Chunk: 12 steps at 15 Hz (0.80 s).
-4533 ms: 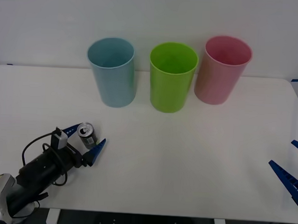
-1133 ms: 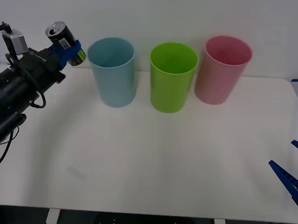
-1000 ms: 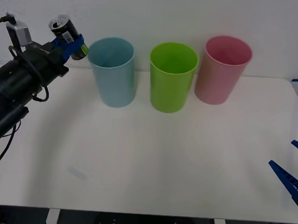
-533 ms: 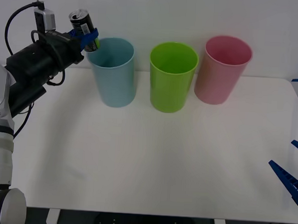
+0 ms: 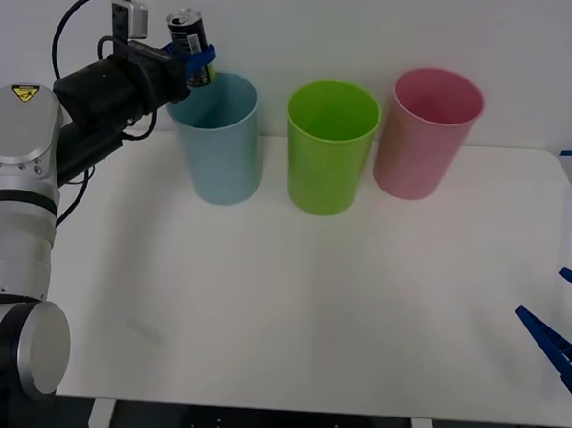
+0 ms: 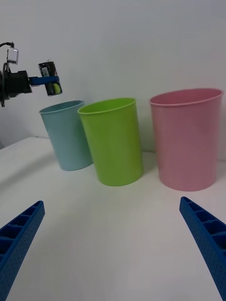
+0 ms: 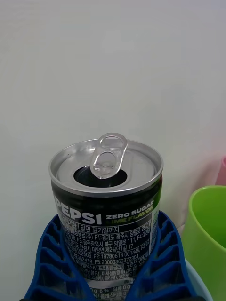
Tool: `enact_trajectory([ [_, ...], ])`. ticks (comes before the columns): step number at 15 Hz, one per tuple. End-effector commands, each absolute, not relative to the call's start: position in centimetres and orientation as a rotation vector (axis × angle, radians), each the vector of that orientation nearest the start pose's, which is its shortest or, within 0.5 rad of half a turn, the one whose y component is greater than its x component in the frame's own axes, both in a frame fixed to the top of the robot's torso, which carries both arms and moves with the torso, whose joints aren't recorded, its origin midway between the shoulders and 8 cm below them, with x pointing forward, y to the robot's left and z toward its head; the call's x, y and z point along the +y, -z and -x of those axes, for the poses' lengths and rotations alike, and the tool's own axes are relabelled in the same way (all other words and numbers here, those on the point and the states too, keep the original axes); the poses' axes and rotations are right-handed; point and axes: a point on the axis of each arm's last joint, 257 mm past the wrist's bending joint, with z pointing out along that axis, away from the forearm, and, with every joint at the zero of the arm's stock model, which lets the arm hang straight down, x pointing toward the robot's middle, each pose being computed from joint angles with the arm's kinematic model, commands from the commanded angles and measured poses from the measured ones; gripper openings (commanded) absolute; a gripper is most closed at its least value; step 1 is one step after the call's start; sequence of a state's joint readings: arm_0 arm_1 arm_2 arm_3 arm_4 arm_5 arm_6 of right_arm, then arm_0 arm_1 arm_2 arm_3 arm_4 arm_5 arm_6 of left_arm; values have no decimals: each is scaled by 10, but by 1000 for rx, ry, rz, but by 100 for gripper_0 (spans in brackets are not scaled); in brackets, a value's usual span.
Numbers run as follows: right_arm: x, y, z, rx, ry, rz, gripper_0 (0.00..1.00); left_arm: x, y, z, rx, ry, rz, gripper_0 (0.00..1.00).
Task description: Grasp the object on the table and drop it into the matching bin: aluminum can to the light blue bin, PET bottle to the pink bin.
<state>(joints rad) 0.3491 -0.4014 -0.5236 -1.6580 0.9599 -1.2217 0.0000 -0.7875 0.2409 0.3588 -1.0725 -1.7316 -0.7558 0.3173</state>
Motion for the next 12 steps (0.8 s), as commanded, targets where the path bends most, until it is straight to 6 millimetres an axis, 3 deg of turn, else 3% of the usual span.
enact_trajectory([
  [1,-330,169,-342,1441,-567,465,100,162,16,-684,1420,434,-434,0],
  [9,-330,169,-342,1441,-567,465,100,156,16,-683,1417,442,-440,2],
  [10,-330,169,-342,1441,-567,465,100,155,17,-683,1418,446,-441,27],
  [11,-330,169,-342,1441,-567,465,100,154,16,-683,1416,446,-443,93],
  [12,-330,169,-342,1441,-567,465,100,154,15,-682,1413,449,-441,100],
])
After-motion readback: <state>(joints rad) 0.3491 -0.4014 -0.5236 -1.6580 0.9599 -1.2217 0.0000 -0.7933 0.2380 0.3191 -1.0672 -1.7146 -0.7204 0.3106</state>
